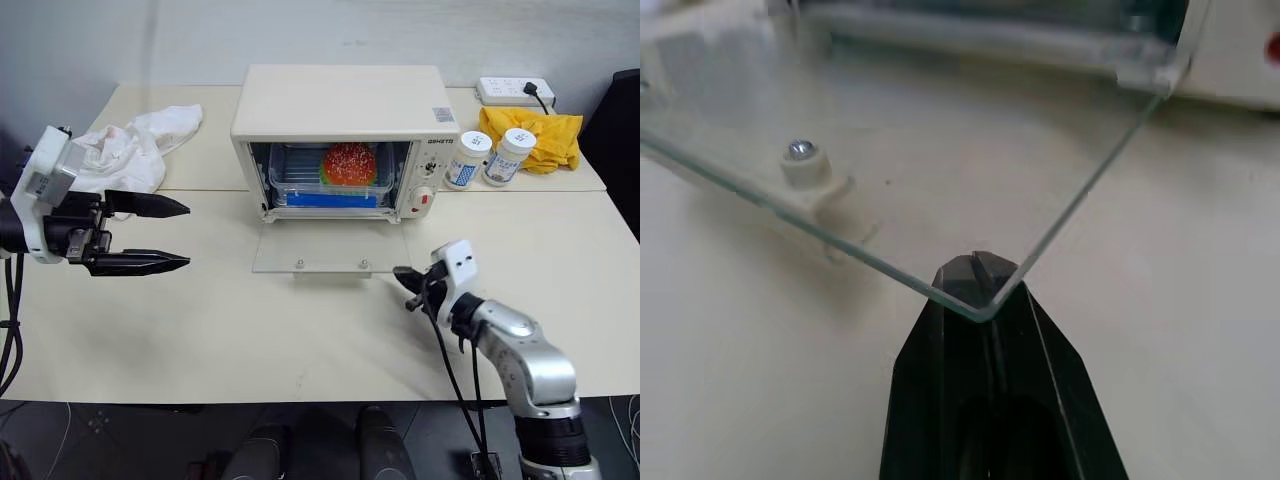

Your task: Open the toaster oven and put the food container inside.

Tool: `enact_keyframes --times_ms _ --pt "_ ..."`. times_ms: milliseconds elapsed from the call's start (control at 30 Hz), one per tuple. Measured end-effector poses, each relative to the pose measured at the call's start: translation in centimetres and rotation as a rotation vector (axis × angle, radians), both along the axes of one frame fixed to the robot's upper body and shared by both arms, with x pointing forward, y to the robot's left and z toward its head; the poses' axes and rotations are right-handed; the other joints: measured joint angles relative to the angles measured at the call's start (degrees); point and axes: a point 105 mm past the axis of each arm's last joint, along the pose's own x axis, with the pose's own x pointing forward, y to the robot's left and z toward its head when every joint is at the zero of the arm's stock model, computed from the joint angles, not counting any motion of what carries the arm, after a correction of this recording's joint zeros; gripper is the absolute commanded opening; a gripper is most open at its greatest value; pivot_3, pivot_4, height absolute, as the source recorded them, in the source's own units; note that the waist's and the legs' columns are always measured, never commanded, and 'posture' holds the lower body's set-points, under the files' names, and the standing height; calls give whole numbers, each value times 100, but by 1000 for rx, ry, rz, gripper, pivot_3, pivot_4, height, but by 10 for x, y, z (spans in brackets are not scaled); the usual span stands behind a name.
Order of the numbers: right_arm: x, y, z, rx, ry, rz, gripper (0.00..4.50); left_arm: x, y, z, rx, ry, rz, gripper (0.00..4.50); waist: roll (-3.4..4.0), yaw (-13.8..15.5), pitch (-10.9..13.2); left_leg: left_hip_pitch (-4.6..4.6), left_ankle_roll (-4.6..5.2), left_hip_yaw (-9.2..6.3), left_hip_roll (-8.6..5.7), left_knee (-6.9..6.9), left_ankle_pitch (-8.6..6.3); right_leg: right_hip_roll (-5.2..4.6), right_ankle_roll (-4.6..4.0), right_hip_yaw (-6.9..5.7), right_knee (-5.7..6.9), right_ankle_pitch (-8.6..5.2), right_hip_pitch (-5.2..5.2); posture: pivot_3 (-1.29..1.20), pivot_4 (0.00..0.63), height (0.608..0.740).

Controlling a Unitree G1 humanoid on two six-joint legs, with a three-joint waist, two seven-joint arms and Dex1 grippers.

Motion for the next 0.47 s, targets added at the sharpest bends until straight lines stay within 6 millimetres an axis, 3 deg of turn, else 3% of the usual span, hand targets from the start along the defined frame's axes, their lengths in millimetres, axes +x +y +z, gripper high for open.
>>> enact_keyframes --times_ms 100,233,333,467 --pt "-11 -8 49 50 -74 83 1223 4 5 1 -3 -14 22 4500 10 13 6 1 0 -1 -1 2 0 -1 1 0 -1 1 4 0 150 740" --pt "-33 -31 105 -12 -160 150 2576 9 10 2 -12 -29 50 4500 17 20 11 3 6 -4 4 0 -3 3 0 -8 -11 0 11 0 150 740" --pt "-42 -41 121 -36 -163 173 3561 11 13 5 -21 -36 60 4500 17 20 11 2 9 -3 5 1 -5 4 0 -7 -14 0 14 0 150 740" --pt "-44 -49 127 -46 -135 190 3561 14 16 8 -38 -41 74 4500 18 -6 11 5 9 4 5 4 -5 4 1 -3 -12 1 13 0 150 740"
